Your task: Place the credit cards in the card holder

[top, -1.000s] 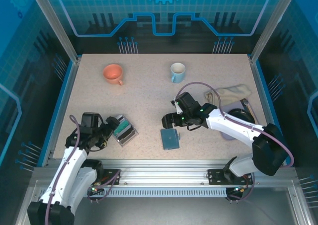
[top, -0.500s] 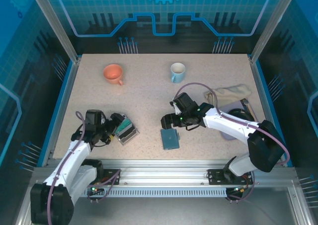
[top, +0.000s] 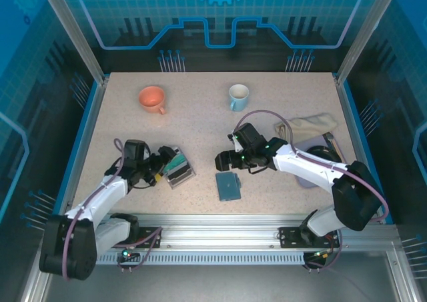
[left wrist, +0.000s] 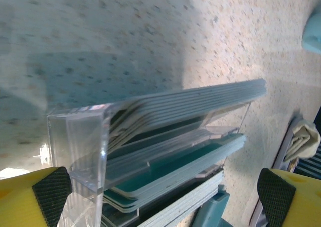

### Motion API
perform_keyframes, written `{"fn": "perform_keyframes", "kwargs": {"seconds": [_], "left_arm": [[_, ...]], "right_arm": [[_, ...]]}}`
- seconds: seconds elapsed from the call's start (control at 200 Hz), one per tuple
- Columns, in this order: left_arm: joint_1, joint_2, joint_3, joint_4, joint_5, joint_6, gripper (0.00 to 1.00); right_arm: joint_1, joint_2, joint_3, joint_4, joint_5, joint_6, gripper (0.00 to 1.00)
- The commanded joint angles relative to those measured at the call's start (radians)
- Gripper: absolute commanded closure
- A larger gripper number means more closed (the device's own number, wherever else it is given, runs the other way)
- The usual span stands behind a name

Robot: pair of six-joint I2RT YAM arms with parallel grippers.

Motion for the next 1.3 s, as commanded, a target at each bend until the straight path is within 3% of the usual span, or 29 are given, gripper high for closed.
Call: {"fn": "perform_keyframes", "kwargs": {"seconds": [0.0, 0.23, 0.44, 0.765, 1.02, 1.295], "left_arm": [[-0.035, 0.052, 0.067, 0.059, 0.036, 0.044, 0.01], [-0.062, 0.185, 0.146, 0.095, 0.048, 0.088, 0.01], [-0.151, 0.340, 0.250, 0.134, 0.069, 0.105, 0.01], [-0.265, 0.651, 0.561, 0.076, 0.128, 0.215, 0.01], [-0.383, 0.829, 0.709, 0.127, 0.197, 0.139, 0.01], [-0.484, 0.988, 0.929, 0.094, 0.197, 0.103, 0.01]], "right_arm": [[-0.017, 0.011, -0.020, 0.036, -0.040, 0.023, 0.13], [-0.043, 0.005, -0.046, 0.053, -0.058, 0.032, 0.13], [-0.097, 0.007, -0.085, 0.093, -0.107, 0.053, 0.16], [-0.207, -0.047, -0.185, 0.125, -0.158, 0.067, 0.19], [-0.313, -0.175, -0.289, 0.107, -0.166, 0.084, 0.22], [-0.397, -0.291, -0.385, 0.084, -0.213, 0.084, 0.26]]}}
